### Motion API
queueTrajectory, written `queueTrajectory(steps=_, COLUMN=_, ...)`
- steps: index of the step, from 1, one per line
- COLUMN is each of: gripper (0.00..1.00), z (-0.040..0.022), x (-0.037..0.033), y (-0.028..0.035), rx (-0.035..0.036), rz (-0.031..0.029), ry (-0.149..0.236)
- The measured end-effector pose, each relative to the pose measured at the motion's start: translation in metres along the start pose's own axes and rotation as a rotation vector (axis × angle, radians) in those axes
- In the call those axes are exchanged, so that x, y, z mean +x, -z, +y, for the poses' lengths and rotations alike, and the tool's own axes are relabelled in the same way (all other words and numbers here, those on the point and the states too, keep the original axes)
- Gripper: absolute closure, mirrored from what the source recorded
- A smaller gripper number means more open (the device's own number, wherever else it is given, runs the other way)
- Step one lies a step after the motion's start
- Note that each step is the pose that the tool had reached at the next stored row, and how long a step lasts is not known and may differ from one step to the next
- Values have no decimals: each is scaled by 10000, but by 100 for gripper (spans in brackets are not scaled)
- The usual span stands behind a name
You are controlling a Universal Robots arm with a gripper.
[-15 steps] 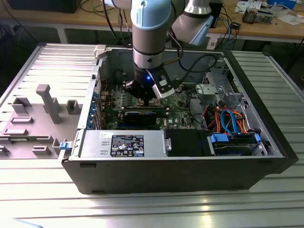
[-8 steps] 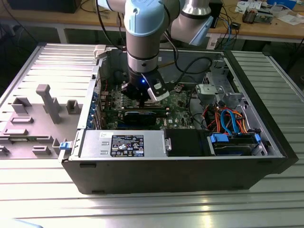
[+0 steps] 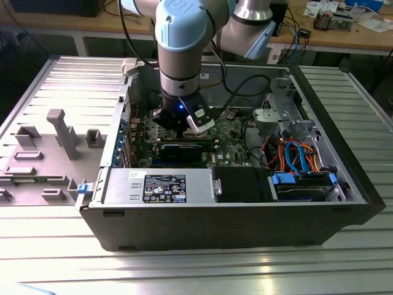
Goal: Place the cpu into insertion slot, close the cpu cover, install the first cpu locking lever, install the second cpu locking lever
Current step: 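Install the second cpu locking lever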
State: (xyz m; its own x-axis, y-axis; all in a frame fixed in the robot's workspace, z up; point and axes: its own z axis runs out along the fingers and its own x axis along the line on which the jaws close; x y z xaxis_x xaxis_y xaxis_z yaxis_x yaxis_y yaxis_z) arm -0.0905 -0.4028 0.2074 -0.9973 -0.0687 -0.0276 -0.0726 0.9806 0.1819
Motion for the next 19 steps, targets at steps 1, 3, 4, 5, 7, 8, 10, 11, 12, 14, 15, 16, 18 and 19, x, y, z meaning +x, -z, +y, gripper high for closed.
queueTrajectory(steps=1, gripper=89, z=-2, x=13, y=-2, rx=-46, rz=-1, ry=6)
queueTrajectory(steps=3, gripper=89, z=-18, x=48, y=-5, rx=-162, rz=-4, ry=35)
queueTrajectory(steps=4, gripper=89, z=-25, x=53, y=-6, rx=-176, rz=-4, ry=42)
queueTrajectory(steps=5, gripper=89, z=-32, x=59, y=-8, rx=-194, rz=-4, ry=49)
queueTrajectory(steps=7, gripper=89, z=-43, x=63, y=-11, rx=-239, rz=-5, ry=63)
queueTrajectory(steps=8, gripper=89, z=-48, x=65, y=-14, rx=-276, rz=-5, ry=72)
queueTrajectory(steps=10, gripper=89, z=-51, x=68, y=-17, rx=-344, rz=-7, ry=92)
queueTrajectory(steps=11, gripper=89, z=-51, x=70, y=-17, rx=-396, rz=-7, ry=106)
queueTrajectory(steps=12, gripper=89, z=-50, x=73, y=-17, rx=-473, rz=-10, ry=120)
queueTrajectory(steps=14, gripper=89, z=-51, x=75, y=-20, rx=-597, rz=-16, ry=138)
queueTrajectory(steps=15, gripper=89, z=-54, x=76, y=-30, rx=-653, rz=-20, ry=142)
queueTrajectory(steps=16, gripper=89, z=-64, x=76, y=-40, rx=-715, rz=-23, ry=143)
queueTrajectory(steps=18, gripper=89, z=-95, x=79, y=-59, rx=-802, rz=-29, ry=141)
queueTrajectory(steps=19, gripper=89, z=-105, x=80, y=-65, rx=-847, rz=-33, ry=141)
